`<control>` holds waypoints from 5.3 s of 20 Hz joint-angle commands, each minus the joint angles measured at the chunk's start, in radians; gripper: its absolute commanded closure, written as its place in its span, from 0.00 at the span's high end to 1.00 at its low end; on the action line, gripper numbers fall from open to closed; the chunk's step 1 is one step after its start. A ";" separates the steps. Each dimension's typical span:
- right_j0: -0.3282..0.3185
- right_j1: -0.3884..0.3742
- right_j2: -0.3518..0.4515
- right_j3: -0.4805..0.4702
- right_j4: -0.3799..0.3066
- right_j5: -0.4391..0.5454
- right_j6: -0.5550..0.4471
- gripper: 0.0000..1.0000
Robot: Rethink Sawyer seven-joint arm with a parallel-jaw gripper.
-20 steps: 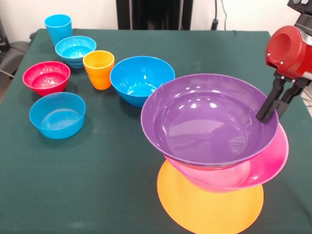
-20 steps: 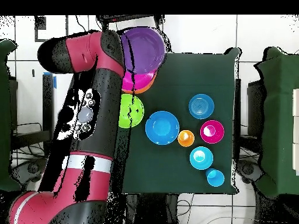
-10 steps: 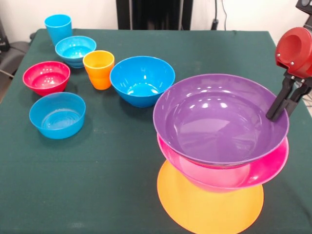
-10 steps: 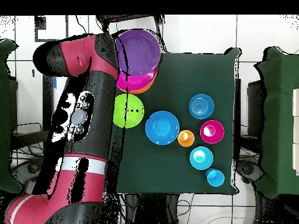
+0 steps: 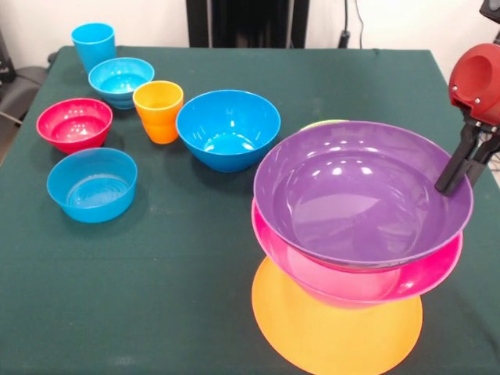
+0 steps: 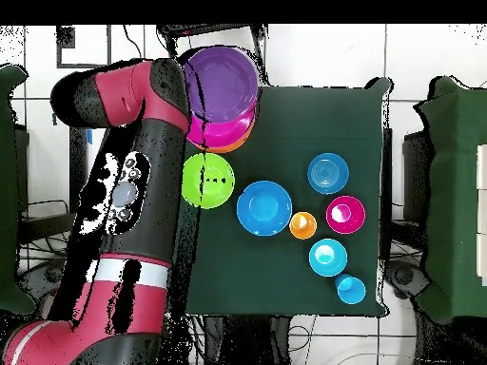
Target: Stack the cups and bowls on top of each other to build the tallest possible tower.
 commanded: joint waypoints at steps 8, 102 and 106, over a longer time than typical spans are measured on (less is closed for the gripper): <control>-0.009 -0.034 0.113 0.119 -0.079 -0.059 -0.035 0.00; 0.017 0.017 0.090 0.063 -0.052 -0.051 0.026 0.00; 0.018 0.023 0.087 0.050 -0.050 -0.042 0.029 0.00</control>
